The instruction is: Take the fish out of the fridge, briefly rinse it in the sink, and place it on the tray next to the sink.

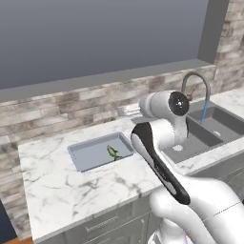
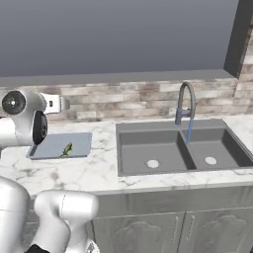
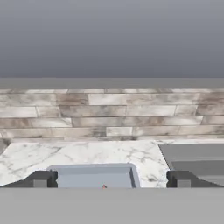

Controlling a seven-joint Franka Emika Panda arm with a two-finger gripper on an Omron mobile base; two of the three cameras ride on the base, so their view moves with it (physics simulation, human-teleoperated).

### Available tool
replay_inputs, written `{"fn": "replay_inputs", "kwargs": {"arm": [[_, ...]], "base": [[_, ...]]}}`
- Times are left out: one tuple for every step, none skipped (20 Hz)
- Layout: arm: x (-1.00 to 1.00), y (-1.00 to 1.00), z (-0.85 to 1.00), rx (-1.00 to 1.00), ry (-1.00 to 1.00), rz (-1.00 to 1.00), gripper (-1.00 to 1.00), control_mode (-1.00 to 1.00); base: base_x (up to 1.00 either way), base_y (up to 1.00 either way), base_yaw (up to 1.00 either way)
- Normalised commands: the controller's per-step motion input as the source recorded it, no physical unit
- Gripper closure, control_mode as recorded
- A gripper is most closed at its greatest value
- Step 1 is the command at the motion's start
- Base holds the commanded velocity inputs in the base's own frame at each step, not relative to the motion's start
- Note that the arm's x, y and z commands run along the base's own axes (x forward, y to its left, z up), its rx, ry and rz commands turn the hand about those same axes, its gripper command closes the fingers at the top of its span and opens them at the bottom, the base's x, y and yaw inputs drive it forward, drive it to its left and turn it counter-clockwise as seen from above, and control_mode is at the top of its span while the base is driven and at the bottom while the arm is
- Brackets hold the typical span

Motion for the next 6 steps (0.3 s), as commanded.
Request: {"fn": "replay_inputs", "kwargs": {"arm": [[-1.00, -0.94, 0.52, 0.25, -0.42, 0.00, -1.00, -1.00], [-1.00, -1.00, 0.43, 0.33, -0.34, 0.00, -1.00, -1.00], [-1.00, -1.00, 0.36, 0.38, -0.31, 0.00, -1.00, -1.00], [-1.00, -1.00, 0.20, 0.45, -0.25, 0.00, -1.00, -1.00], [-1.00, -1.00, 0.00, 0.47, -0.18, 0.00, -1.00, -1.00], [-1.00, -1.00, 0.00, 0.43, -0.11, -0.01, -1.00, -1.00]], "base": [[0.00, 0.00, 0.00], [0.00, 0.00, 0.00], [0.00, 0.00, 0.00], [0.00, 0.00, 0.00], [0.00, 0.00, 0.00], [0.00, 0.00, 0.00]]}}
